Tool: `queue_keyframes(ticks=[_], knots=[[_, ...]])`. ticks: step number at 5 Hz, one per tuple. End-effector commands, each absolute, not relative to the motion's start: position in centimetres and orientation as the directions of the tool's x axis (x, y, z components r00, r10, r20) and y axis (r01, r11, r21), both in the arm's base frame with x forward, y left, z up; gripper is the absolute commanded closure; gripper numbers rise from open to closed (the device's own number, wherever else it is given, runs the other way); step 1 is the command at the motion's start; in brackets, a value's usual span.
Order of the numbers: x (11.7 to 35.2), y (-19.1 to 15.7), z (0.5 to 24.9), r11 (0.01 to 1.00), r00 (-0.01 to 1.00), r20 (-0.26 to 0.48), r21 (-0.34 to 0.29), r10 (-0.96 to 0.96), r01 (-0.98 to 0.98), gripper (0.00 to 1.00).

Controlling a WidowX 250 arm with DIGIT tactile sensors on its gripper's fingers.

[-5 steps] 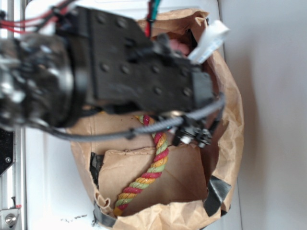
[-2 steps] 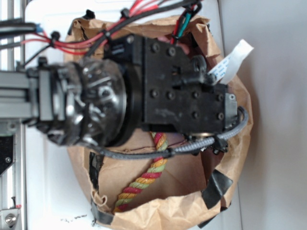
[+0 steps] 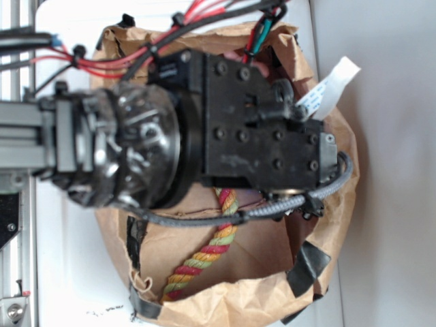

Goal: Grab the green block.

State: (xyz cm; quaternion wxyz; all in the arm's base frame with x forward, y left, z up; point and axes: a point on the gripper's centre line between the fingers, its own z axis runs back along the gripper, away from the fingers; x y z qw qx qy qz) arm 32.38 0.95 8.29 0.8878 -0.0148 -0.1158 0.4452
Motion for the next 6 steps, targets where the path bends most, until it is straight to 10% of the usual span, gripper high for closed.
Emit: queue_keyframes(ticks=[1,2,6], knots=[[33.5,1.0,9.3,0.617,0.56,0.278,-0.2,0.781,-0.761,0.0],[33.7,0.8,8.7,0.643,0.561,0.323,-0.281,0.762,-0.712,0.0],[34.6,1.8,7.9,0.619,0.527,0.34,-0.285,0.779,-0.732,0.0]])
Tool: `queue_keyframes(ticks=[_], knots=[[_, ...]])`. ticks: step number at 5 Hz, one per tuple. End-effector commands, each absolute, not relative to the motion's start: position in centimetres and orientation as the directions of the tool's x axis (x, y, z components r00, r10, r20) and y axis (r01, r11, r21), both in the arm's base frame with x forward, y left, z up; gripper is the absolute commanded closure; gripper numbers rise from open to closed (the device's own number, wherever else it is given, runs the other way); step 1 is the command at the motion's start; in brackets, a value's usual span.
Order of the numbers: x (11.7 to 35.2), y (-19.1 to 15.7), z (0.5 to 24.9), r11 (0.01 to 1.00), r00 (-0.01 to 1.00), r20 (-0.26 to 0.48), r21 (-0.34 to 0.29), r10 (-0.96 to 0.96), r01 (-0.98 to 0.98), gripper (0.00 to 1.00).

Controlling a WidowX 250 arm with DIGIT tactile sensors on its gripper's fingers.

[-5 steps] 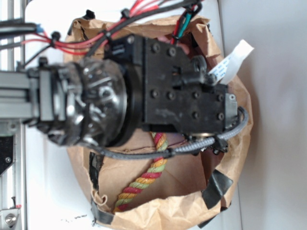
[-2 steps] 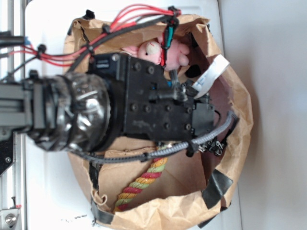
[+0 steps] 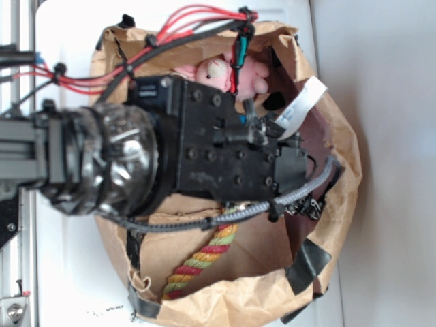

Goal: Grab the green block.

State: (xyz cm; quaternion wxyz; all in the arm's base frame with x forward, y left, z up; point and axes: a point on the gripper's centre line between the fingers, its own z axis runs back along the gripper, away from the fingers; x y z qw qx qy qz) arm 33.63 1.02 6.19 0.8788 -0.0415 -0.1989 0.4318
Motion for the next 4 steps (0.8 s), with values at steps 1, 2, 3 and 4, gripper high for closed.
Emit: queue_keyframes(ticks=[1,2,3,4], knots=[[35.0,1.7,7.5,0.634,0.534,0.36,-0.276,0.765,-0.723,0.0],[35.2,1.7,7.0,0.655,0.543,0.392,-0.257,0.743,-0.711,0.0],[35.2,1.6,6.4,0.659,0.553,0.381,-0.256,0.741,-0.707,0.0],[35.3,1.2,5.9,0.67,0.558,0.392,-0.264,0.732,-0.694,0.0]])
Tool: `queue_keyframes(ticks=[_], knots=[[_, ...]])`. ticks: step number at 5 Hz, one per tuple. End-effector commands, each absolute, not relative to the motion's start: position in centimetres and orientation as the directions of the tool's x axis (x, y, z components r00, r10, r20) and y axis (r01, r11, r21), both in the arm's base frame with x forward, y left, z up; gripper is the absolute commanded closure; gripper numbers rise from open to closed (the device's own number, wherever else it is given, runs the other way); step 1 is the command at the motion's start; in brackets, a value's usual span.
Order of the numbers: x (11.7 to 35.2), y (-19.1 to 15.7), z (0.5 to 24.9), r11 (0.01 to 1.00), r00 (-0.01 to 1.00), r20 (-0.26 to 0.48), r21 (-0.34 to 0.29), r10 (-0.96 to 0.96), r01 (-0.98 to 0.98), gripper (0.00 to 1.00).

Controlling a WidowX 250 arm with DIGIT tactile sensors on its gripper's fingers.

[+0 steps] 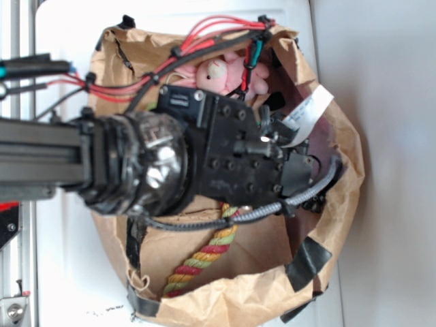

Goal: Grab the green block.

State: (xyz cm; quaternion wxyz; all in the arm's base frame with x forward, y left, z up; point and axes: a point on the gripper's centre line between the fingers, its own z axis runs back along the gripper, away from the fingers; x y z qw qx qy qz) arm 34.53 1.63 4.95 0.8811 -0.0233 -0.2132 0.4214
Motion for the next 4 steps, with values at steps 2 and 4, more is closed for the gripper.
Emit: queue_keyframes(ticks=[2,4], knots=[[35.9,1.8,6.1,0.587,0.52,0.293,-0.234,0.803,-0.775,0.0],[35.7,1.6,7.1,0.551,0.505,0.236,-0.217,0.83,-0.806,0.0]])
